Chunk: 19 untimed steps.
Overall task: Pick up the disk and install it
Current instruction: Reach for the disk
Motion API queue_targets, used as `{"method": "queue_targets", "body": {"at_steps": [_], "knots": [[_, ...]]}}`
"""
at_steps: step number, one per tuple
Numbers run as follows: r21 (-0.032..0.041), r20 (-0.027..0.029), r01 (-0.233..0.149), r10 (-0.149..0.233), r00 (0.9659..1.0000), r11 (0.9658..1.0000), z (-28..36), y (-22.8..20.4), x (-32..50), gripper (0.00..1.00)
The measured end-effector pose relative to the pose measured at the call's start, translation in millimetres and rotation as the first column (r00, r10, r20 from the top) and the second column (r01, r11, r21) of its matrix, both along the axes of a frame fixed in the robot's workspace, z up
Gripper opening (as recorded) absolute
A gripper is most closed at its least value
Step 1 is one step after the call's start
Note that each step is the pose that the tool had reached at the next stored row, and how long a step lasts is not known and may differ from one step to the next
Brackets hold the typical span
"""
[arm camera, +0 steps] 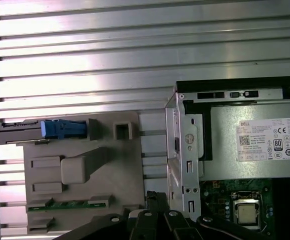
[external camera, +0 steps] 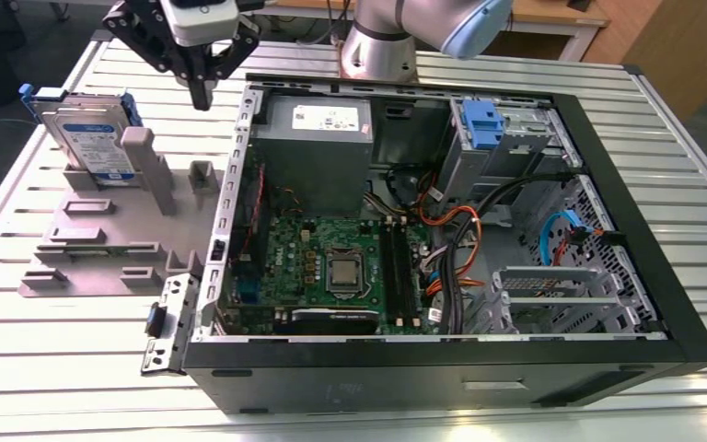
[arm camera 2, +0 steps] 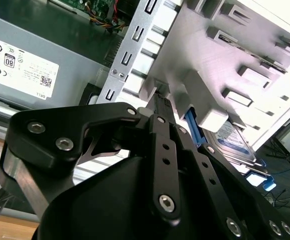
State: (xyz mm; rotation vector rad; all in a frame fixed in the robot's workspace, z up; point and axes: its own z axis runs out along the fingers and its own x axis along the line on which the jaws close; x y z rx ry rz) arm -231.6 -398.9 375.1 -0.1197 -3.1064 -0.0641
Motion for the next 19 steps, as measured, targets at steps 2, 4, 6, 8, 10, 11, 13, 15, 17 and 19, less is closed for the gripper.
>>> {"method": "queue_targets", "body": {"at_steps": [2, 4, 6, 8, 10, 11, 13, 15, 17, 19], "knots": [[0.0001, -0.0002, 0.000, 0.000, 1.0000, 1.0000, -0.2, 0.0, -0.4, 0.11], [0.0001, -0.0004, 0.000, 0.000, 1.0000, 1.0000, -0.2, 0.0, -0.9, 0.11], [0.0000, -0.0006, 0.000, 0.000, 1.0000, 1.0000, -0.3, 0.0, -1.5, 0.11], [0.0000, -0.0006, 0.000, 0.000, 1.0000, 1.0000, -0.3, 0.0, -2.2, 0.11], [0.0000, -0.0007, 0.000, 0.000, 1.0000, 1.0000, -0.4, 0.0, -2.8, 0.11], [0.0000, -0.0007, 0.000, 0.000, 1.0000, 1.0000, -0.4, 0.0, -3.1, 0.11], [-0.0001, -0.0008, 0.000, 0.000, 1.0000, 1.0000, -0.5, 0.0, -3.8, 0.11], [0.0000, -0.0007, 0.000, 0.000, 1.0000, 1.0000, -0.6, 0.0, -4.5, 0.11], [0.0000, -0.0008, 0.000, 0.000, 1.0000, 1.0000, -0.7, 0.0, -5.1, 0.11], [0.0000, -0.0008, 0.000, 0.000, 1.0000, 1.0000, -0.7, 0.0, -5.8, 0.11]]}}
